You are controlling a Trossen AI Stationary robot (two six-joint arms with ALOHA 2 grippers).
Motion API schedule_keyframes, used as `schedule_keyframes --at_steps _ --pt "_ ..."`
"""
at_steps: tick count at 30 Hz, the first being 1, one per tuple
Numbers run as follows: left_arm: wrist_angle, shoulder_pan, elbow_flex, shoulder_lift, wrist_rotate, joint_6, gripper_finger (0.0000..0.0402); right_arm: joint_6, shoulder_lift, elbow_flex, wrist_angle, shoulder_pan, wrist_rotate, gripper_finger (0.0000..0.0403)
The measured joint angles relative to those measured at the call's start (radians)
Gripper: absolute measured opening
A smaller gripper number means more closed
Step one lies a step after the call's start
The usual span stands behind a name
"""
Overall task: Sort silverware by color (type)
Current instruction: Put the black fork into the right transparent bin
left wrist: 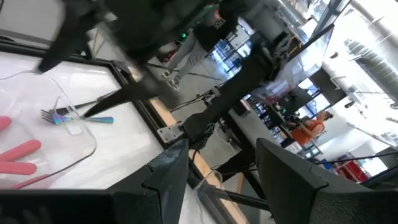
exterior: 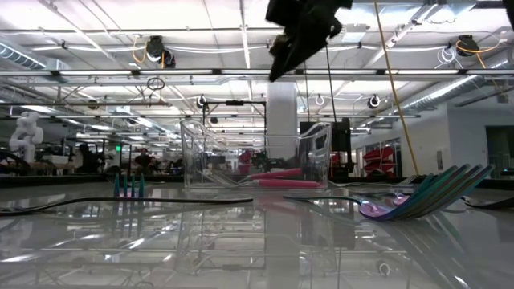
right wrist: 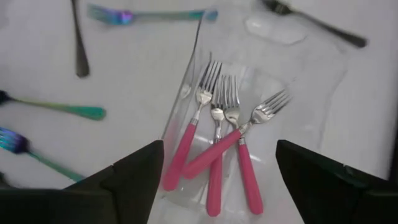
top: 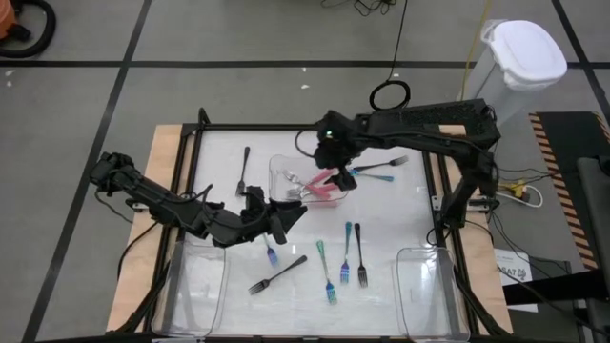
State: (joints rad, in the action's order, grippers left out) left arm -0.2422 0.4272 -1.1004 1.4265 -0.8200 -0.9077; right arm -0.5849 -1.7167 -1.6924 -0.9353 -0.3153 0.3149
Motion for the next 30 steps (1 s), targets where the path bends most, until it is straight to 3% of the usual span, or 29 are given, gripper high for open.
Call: schedule_keyframes --at_steps 8,20,30 --pt "0.019 -0.041 0.000 0.000 -0.001 0.005 0.0187 0.135 0.156 0.000 -0.082 0.000 0.004 0.0302" --pt "0.076 -0.103 0.000 0.000 0.001 0.009 0.0187 0.324 0.278 0.000 -0.357 0.038 0.003 0.0302" --pt "0.145 -0.104 0.000 -0.001 0.005 -0.003 0.0187 0.438 0.380 0.000 -0.380 0.102 -0.032 0.0302"
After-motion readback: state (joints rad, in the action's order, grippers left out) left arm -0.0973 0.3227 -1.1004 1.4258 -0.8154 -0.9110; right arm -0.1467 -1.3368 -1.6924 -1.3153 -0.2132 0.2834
